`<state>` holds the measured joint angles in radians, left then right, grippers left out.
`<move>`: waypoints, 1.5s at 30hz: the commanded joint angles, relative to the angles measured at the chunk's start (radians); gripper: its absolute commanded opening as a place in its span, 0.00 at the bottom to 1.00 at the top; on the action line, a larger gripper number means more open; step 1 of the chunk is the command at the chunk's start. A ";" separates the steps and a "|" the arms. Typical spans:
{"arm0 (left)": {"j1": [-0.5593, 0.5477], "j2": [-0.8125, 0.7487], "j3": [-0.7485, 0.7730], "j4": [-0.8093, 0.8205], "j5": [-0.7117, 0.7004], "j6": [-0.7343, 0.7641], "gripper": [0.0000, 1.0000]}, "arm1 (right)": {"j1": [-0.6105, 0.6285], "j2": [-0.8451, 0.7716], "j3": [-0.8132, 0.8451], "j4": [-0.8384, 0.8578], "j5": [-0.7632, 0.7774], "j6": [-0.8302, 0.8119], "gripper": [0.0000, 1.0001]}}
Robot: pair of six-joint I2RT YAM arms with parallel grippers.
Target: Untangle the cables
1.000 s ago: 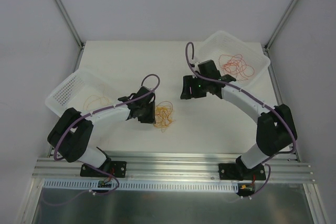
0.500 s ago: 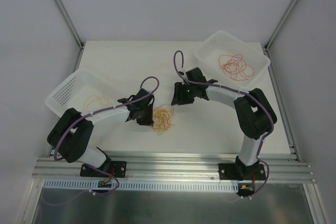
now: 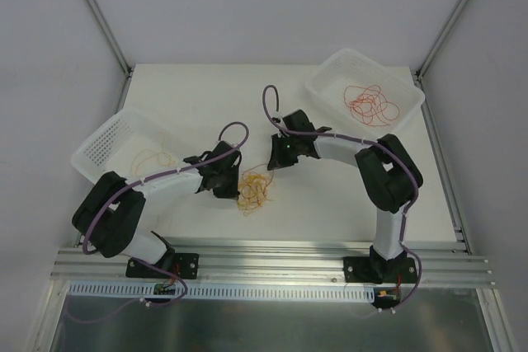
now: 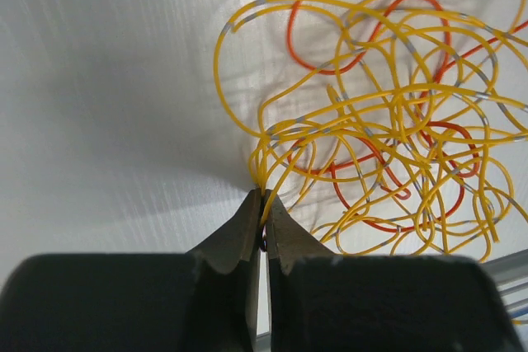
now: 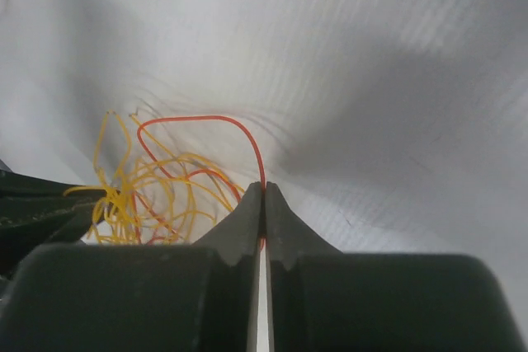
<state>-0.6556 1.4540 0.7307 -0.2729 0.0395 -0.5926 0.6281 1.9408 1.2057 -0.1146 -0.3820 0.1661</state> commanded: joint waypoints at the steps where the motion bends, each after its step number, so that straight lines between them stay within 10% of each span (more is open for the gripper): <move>1: -0.012 -0.041 -0.022 -0.005 -0.062 -0.015 0.00 | -0.030 -0.126 -0.014 -0.039 0.055 -0.054 0.00; 19: 0.100 -0.127 -0.056 -0.054 -0.116 0.011 0.00 | -0.536 -0.782 0.345 -0.597 0.198 -0.313 0.01; 38: 0.108 -0.040 -0.025 -0.063 -0.052 -0.023 0.00 | -0.614 -0.864 0.617 -0.573 0.279 -0.289 0.01; 45: 0.097 -0.139 0.018 -0.061 0.008 0.020 0.31 | -0.614 -0.810 0.600 -0.522 0.351 -0.330 0.01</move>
<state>-0.5613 1.3869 0.6983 -0.3222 0.0006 -0.5884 0.0219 1.1152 1.8103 -0.7029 -0.0811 -0.1349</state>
